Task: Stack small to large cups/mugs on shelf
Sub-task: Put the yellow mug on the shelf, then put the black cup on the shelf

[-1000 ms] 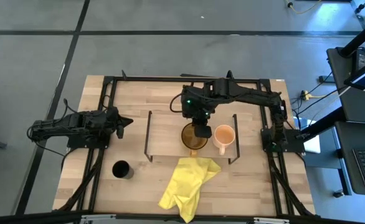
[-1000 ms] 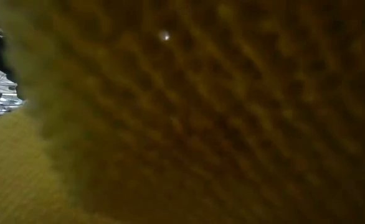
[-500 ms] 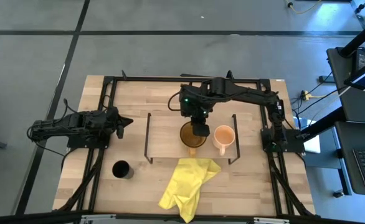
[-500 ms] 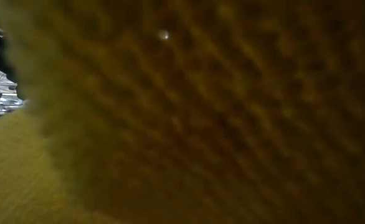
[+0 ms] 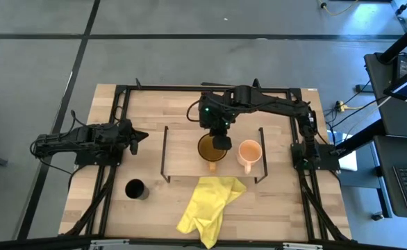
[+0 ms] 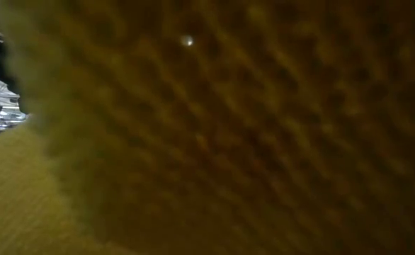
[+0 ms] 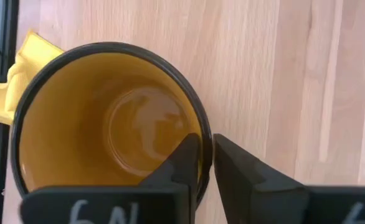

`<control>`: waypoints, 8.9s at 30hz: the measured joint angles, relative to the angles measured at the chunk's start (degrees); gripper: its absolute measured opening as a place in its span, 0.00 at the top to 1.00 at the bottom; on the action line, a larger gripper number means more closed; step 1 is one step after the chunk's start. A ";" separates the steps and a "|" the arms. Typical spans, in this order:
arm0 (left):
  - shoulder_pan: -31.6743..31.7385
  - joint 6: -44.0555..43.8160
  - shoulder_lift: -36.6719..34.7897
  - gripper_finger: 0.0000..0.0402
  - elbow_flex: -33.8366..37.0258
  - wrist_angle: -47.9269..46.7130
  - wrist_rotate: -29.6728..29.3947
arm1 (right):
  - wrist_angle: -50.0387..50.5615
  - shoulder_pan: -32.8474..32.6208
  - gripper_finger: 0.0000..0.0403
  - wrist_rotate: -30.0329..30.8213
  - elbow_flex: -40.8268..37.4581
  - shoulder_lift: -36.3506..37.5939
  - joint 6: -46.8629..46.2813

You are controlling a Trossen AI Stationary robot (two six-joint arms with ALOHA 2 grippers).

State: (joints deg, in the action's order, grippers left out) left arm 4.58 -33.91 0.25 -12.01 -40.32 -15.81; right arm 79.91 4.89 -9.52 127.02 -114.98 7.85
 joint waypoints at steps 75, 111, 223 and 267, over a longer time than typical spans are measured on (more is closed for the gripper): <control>-2.31 -11.35 22.07 0.95 -36.67 -5.37 45.87 | -9.17 -3.58 0.87 0.89 7.93 4.57 -8.72; -15.34 4.89 49.71 1.00 -54.10 -41.13 28.72 | -6.46 -3.65 0.87 5.53 7.93 5.40 -7.29; -53.51 -37.75 74.62 0.66 -47.43 -29.65 7.14 | -1.65 -2.43 0.87 5.46 7.96 6.12 -1.55; -12.02 12.24 89.57 1.00 -104.74 -49.77 13.78 | 6.29 -2.40 0.87 9.39 7.96 6.12 -5.35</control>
State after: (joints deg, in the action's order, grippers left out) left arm -7.44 -21.67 89.82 -116.75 -90.09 -2.03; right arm 86.20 2.48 -0.13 134.98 -108.86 2.50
